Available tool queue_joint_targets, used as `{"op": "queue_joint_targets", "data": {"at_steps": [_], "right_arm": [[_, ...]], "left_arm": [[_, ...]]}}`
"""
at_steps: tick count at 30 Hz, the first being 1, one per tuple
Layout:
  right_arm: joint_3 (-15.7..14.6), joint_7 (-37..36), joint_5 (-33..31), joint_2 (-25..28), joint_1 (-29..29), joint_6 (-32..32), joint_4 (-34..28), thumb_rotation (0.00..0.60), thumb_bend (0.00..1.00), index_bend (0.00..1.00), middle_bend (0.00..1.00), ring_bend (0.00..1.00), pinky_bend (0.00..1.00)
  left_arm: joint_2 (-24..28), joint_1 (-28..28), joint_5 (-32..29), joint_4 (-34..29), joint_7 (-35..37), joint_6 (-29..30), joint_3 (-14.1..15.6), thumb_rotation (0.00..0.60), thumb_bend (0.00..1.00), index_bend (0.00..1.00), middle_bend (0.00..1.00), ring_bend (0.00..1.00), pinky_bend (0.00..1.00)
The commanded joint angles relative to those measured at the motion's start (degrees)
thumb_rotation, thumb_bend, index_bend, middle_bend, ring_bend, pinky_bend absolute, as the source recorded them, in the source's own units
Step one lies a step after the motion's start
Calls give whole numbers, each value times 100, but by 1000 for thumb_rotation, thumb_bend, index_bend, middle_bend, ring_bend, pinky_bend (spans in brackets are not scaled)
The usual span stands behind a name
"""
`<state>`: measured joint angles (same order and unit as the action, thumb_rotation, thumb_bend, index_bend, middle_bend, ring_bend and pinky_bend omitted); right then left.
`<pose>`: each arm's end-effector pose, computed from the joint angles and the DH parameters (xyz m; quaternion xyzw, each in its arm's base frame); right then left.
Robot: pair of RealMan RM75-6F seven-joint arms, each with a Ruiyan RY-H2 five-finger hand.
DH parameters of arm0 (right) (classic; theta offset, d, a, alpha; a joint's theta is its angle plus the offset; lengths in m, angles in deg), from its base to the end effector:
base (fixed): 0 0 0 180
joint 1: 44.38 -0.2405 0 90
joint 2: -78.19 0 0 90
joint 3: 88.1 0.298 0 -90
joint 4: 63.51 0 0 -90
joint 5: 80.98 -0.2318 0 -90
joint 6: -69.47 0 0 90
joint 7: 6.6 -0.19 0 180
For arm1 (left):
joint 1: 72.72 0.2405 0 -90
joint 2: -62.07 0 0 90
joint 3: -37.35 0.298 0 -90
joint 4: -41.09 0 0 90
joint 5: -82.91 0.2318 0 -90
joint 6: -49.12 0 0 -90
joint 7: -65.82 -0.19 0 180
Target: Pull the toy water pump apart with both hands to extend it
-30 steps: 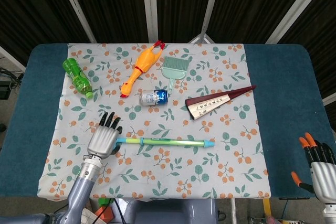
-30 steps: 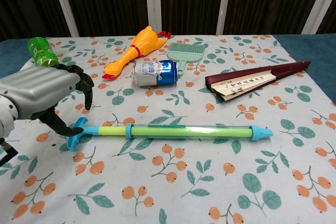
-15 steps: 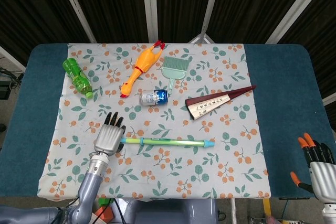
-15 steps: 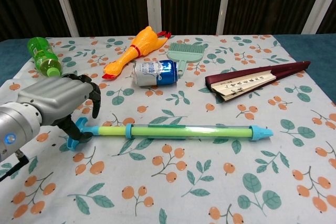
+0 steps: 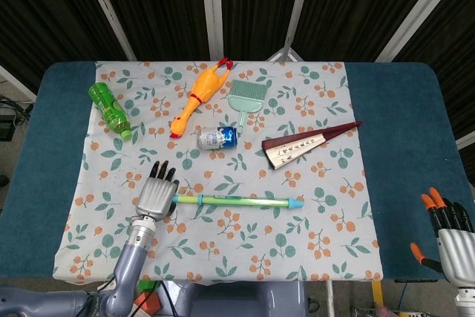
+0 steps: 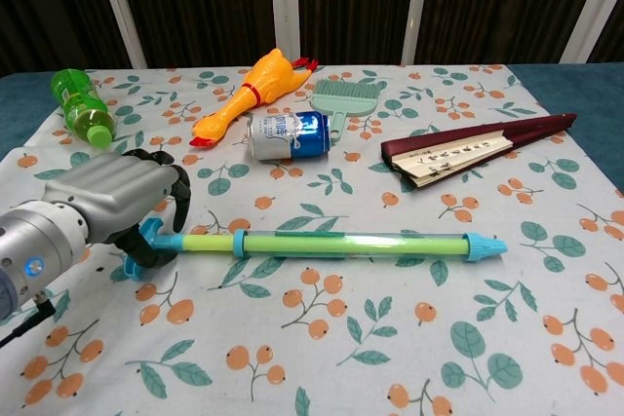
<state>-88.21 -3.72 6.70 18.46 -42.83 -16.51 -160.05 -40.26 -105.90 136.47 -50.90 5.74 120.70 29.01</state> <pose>-0.3682 -0.1790 0.1691 0.5980 -0.4089 0.3344 0.6028 -0.1724 0.3354 -0.1088 -0.7526 -0.3170 -0.2397 0.5250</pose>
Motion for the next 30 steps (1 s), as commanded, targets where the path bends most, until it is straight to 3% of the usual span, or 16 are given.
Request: {"op": "queue_joint_targets", "data": {"at_steps": [1,11,20,25,30], "right_arm": [[0,-5,-9,3,-3,9,-6,600,314,0,0,0,0],[-2,13,-11,2,2,0,-10,600,314,0,0,0,0],[44,95,-33,-19,-6,-43,-30,600,313,0,0,0,0],[61,285,124,-21,-116,10,-317,600,313,0,0,0,0],[150,589,-31,35,-406,471,-948,600,313,0,0,0,0]], "left_arm": [[8,-16,-7,16,21,11,29,600,456,493,157,0,16],[39,-85,-125,97,117,0,86,600,501,545,169,0,16],[221,-90,298,55,510,-22,268,600,524,582,179,0,16],[480,-116,593,-42,655,-86,393,600,524,588,185,0,16],[643,-125,690,-215,756,-99,391,600,523,590,187,0,16]]}}
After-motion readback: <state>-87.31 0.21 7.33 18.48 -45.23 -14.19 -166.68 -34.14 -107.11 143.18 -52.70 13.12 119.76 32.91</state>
